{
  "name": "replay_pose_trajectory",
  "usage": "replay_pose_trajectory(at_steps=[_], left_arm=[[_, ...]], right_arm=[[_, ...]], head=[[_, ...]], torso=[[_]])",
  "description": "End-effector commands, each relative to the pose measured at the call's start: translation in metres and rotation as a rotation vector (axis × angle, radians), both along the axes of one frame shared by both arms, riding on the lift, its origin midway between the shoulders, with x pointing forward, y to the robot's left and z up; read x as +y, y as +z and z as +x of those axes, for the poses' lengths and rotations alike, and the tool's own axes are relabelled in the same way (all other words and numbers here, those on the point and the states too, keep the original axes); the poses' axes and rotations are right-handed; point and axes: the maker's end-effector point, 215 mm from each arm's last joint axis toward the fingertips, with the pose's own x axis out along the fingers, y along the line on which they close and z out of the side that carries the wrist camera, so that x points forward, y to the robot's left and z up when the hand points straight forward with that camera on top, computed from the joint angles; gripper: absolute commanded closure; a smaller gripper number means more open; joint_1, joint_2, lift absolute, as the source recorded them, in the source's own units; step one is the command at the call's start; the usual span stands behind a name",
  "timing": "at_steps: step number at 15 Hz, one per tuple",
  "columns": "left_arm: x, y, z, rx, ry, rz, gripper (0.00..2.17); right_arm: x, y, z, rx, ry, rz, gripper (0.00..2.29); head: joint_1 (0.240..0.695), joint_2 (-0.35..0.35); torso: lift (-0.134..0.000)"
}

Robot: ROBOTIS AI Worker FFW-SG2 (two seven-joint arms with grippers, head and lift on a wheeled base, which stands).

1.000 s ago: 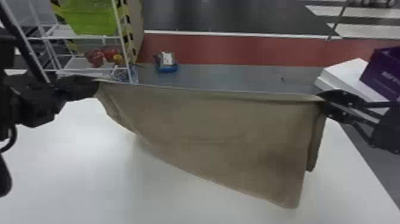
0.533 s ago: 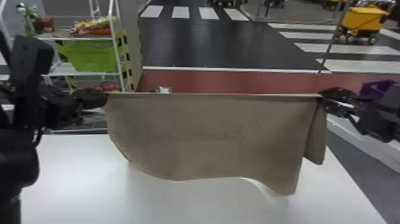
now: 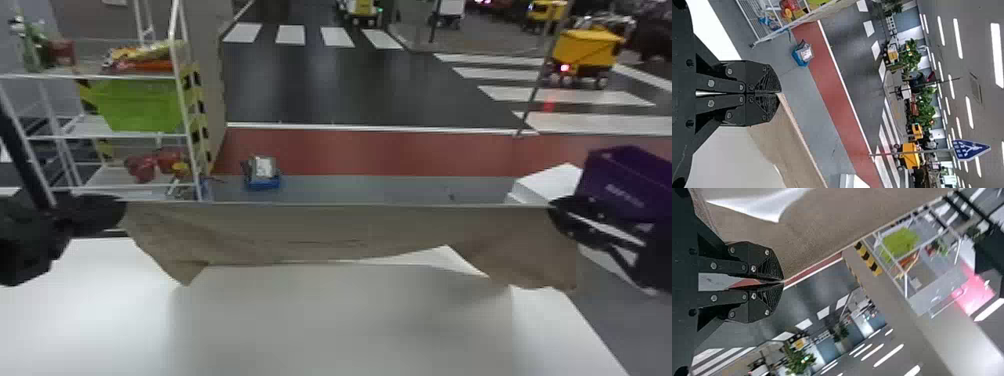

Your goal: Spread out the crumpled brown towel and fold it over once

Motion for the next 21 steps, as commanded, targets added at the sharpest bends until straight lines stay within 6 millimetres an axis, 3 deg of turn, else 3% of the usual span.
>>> replay_pose_trajectory(at_steps=[1,5,7,9,14,17,21], left_arm=[[0.015,-0.018,-0.042,0.001,0.001,0.015,2.0],[0.02,-0.039,-0.106,-0.006,-0.064,0.076,2.0],[0.019,-0.058,-0.125,0.014,-0.092,0.107,2.0],[0.023,-0.063,-0.141,0.015,-0.125,0.14,2.0],[0.028,-0.087,-0.171,0.045,-0.213,0.226,2.0],[0.038,-0.106,-0.183,0.065,-0.243,0.276,2.0],[0.041,-0.12,-0.193,0.087,-0.285,0.34,2.0]], right_arm=[[0.017,-0.04,-0.039,0.031,0.084,-0.075,1.01],[0.05,-0.101,-0.095,0.109,0.233,-0.165,1.01],[0.062,-0.125,-0.111,0.147,0.281,-0.192,1.01],[0.078,-0.143,-0.12,0.176,0.334,-0.211,1.01],[0.1,-0.171,-0.146,0.226,0.42,-0.264,1.01],[0.105,-0.192,-0.169,0.267,0.484,-0.328,1.01],[0.095,-0.213,-0.189,0.345,0.538,-0.403,1.01]], head=[[0.581,-0.071],[0.695,-0.031],[0.695,0.0],[0.695,0.017],[0.695,0.065],[0.695,0.103],[0.695,0.132]], torso=[[-0.123],[-0.123],[-0.123],[-0.123],[-0.123],[-0.123],[-0.123]])
